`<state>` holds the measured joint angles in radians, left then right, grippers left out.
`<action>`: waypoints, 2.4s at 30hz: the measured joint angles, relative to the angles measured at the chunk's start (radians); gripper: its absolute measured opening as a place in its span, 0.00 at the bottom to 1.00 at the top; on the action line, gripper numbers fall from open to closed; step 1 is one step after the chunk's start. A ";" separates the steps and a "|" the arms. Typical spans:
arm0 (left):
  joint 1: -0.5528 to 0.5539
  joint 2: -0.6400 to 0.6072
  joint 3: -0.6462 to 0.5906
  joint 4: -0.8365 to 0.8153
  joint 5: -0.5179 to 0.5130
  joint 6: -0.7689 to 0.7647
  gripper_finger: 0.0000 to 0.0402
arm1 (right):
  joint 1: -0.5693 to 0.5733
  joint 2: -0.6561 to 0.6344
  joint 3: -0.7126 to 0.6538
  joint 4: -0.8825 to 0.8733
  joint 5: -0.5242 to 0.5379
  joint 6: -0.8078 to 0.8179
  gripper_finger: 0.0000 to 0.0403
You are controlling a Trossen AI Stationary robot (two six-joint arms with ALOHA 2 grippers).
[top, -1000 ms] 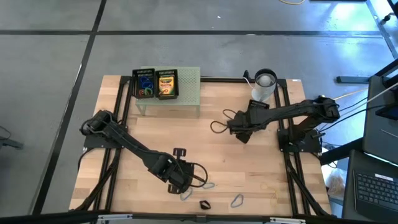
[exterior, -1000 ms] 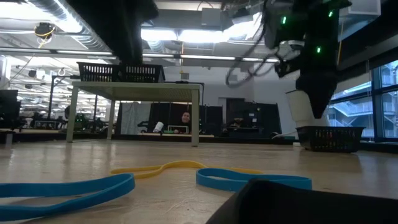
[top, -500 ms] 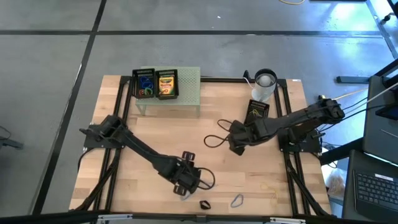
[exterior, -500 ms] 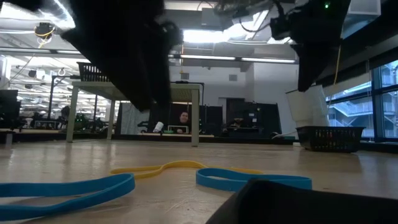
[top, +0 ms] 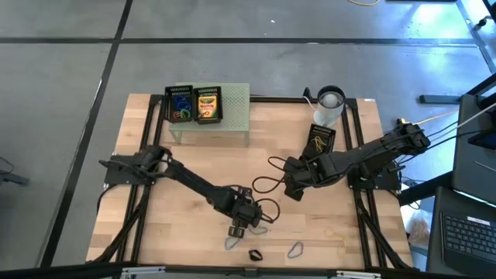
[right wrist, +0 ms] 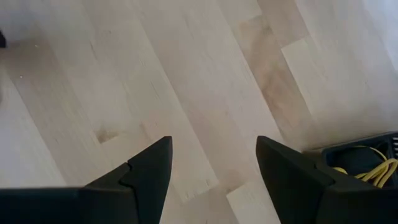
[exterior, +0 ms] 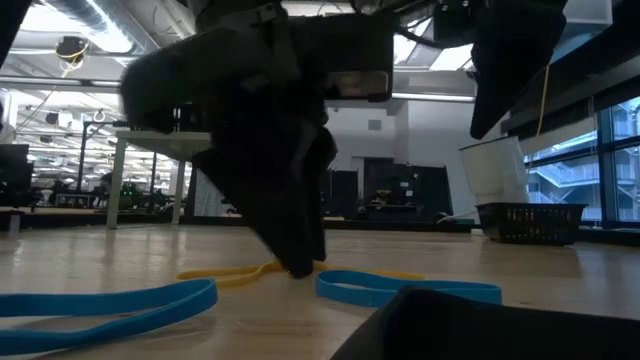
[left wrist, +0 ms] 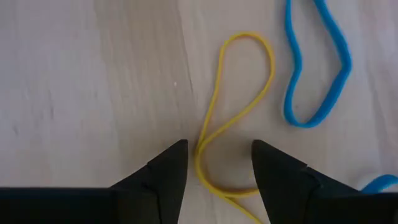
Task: Pick & Place Office Desk Supplies
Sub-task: Put the yellow rubber band into the black bin
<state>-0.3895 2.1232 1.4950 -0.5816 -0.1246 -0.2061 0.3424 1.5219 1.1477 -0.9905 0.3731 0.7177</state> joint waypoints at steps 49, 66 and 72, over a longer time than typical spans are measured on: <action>0.031 -0.149 -0.082 0.041 -0.015 0.037 0.01 | 0.000 0.000 0.000 0.109 0.004 0.029 0.58; -0.066 -0.434 -0.080 0.049 -0.142 0.038 0.01 | 0.015 0.001 0.001 0.451 0.117 -0.177 0.58; -0.138 -0.545 -0.079 0.058 -0.265 0.071 0.01 | 0.020 0.001 0.001 0.706 0.064 -0.439 0.58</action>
<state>-0.5273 1.5784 1.4158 -0.5237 -0.3900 -0.1347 0.3622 1.5230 1.1484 -0.2842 0.4373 0.2788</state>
